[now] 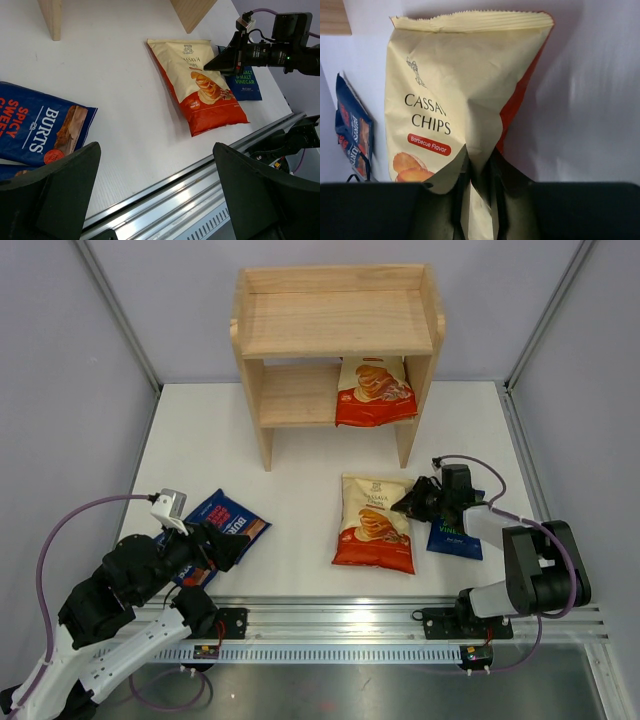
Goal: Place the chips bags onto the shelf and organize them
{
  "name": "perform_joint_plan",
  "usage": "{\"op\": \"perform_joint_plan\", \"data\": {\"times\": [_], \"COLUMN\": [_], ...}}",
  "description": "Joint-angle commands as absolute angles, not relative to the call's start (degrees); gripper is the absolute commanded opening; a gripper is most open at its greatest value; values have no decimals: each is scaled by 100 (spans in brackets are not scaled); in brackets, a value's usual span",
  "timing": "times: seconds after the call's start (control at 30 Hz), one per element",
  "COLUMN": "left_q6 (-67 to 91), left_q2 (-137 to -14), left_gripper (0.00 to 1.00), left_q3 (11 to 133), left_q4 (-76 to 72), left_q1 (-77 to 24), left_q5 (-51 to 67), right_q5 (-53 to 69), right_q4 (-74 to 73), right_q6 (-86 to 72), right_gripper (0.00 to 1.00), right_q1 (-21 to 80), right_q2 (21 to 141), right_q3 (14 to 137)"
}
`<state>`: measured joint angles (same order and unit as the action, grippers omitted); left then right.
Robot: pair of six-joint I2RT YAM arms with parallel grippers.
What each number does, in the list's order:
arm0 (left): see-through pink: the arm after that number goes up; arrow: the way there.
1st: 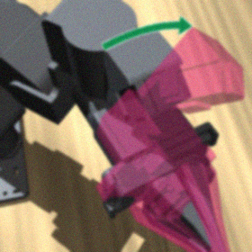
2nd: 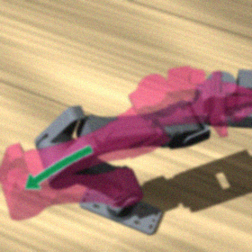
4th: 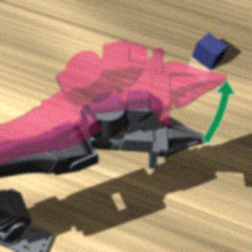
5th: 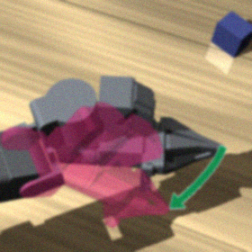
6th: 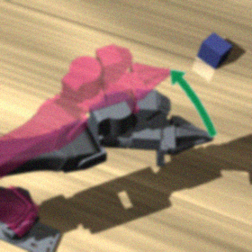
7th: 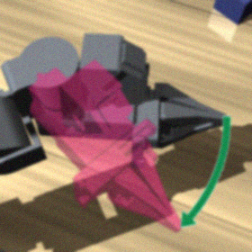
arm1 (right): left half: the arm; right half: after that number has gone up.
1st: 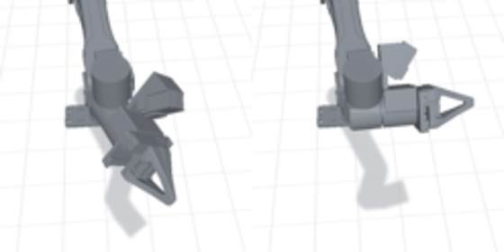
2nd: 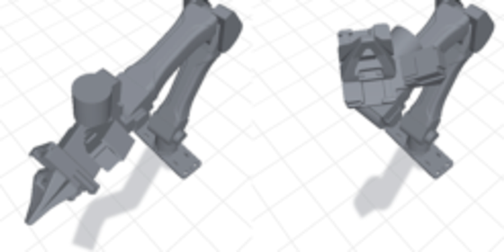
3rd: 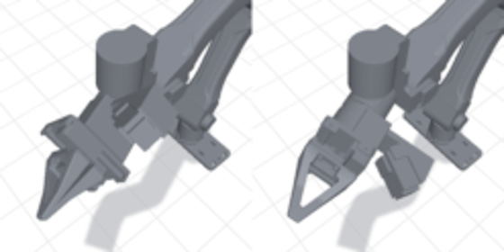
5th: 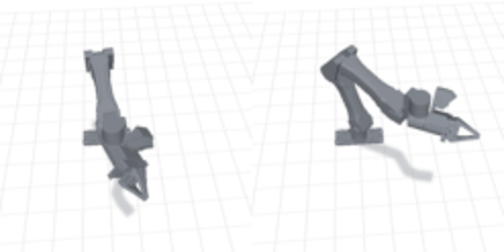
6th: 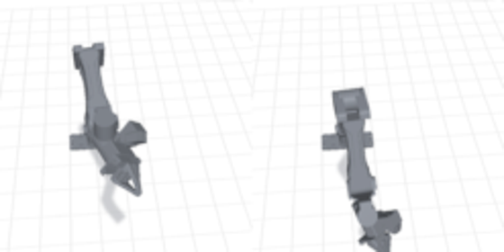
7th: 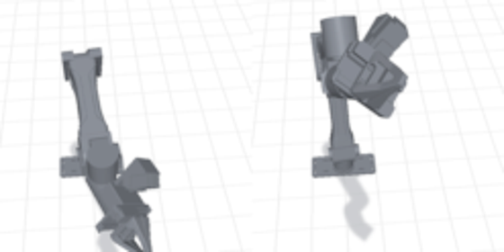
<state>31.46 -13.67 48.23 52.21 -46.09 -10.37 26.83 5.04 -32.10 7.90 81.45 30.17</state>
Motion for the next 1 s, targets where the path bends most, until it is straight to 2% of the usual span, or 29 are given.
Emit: {"op": "perform_joint_plan", "data": {"times": [0.0,0.2,0.33,0.63,0.97], "left_q6": [3260,3410,3524,3797,4156], "left_q2": [-1327,-1362,-1450,-1679,-1696], "left_gripper": [99,99,99,99,99], "left_q3": [4843,4825,4790,4772,4580], "left_q4": [5010,5045,5045,4949,4553], "left_q1": [-4632,-4632,-4632,-4623,-4623], "left_q5": [-861,-888,-949,-1142,-949], "right_q5": [2935,3006,2787,1793,1758], "right_q4": [1282,1855,1198,-604,-1766], "right_q6": [-3770,-4402,-4473,-4755,-4526], "right_gripper": [22,0,0,0,0], "right_q1": [782,791,791,800,791], "right_q2": [7981,7480,6787,4274,2972], "right_q3": [2576,1996,2022,2048,2364]}}
